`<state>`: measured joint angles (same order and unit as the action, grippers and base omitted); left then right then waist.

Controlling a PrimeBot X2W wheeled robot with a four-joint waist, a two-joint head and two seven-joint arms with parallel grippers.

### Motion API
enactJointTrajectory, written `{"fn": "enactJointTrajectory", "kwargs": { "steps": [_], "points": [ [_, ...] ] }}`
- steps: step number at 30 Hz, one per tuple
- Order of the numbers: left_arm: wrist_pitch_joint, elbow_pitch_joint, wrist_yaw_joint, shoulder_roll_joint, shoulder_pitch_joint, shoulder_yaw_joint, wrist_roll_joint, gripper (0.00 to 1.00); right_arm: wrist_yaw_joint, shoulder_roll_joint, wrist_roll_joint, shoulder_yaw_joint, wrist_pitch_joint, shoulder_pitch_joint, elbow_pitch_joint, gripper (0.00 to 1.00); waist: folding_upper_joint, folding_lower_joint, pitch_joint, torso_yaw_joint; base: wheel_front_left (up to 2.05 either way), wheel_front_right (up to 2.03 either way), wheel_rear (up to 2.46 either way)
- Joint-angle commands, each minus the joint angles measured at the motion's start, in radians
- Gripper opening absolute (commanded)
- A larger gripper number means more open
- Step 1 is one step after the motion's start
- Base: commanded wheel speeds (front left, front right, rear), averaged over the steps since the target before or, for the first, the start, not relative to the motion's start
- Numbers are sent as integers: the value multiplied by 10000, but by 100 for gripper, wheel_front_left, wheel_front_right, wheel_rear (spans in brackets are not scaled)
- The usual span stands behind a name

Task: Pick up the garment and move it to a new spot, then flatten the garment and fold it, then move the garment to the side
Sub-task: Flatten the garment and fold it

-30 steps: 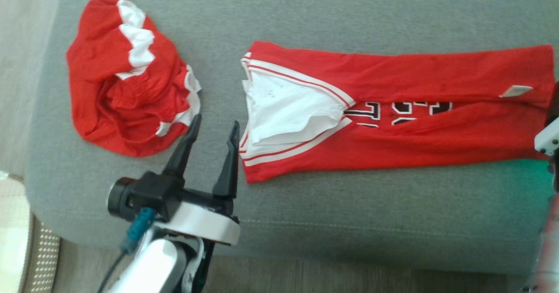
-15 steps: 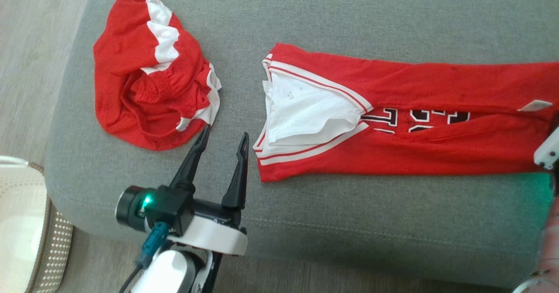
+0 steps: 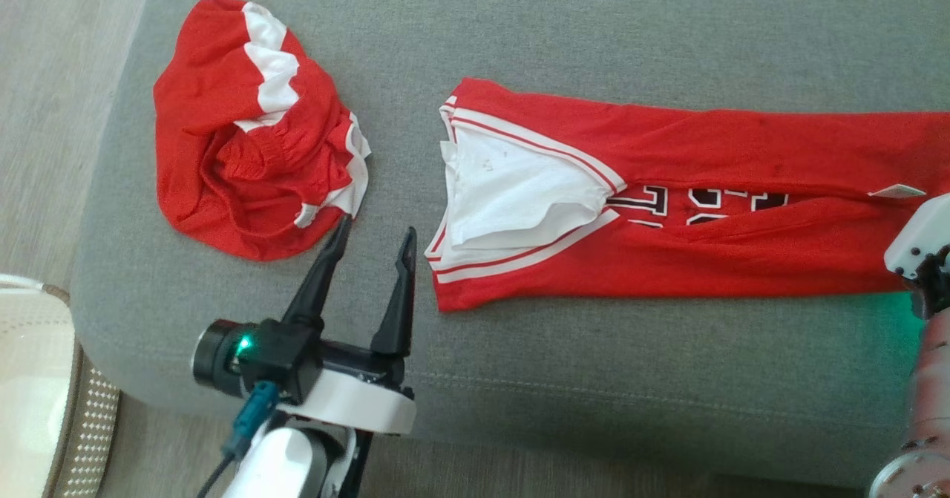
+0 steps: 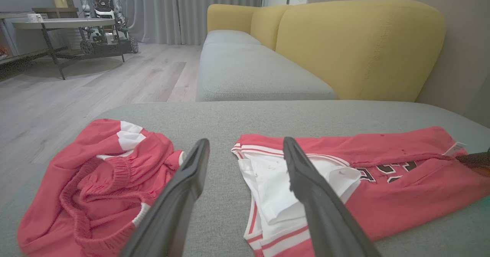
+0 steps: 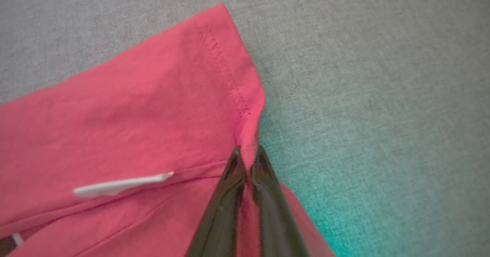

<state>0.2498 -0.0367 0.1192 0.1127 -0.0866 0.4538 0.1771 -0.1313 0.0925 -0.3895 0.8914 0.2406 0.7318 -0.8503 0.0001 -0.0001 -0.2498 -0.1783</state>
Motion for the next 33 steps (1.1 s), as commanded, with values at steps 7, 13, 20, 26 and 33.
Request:
{"fn": "enactJointTrajectory", "kwargs": {
  "steps": [7,13,20,26,33],
  "points": [
    [120,-392,-225,-174,0,-770,-221,100,6,454,377,-919,-342,1,680,0,-1,1,-37,322,0,0,0],
    [120,-531,-447,-239,45,-981,-382,100,6,969,734,-1982,15,-364,2504,0,-1,1,-191,695,0,0,0],
    [120,-575,-684,-290,4,-1135,-540,100,6,1114,1683,-2877,1494,-1059,5531,0,-1,1,-330,1010,0,0,0],
    [120,-507,-784,-358,-38,-1189,-595,100,6,632,2620,-3968,2617,-1737,7600,0,-1,1,-283,1109,0,0,0],
    [120,-399,-868,-458,-81,-1205,-625,100,6,-74,3501,-5468,3595,-2646,9939,0,-1,1,-88,1007,0,0,0]
  ]
}}
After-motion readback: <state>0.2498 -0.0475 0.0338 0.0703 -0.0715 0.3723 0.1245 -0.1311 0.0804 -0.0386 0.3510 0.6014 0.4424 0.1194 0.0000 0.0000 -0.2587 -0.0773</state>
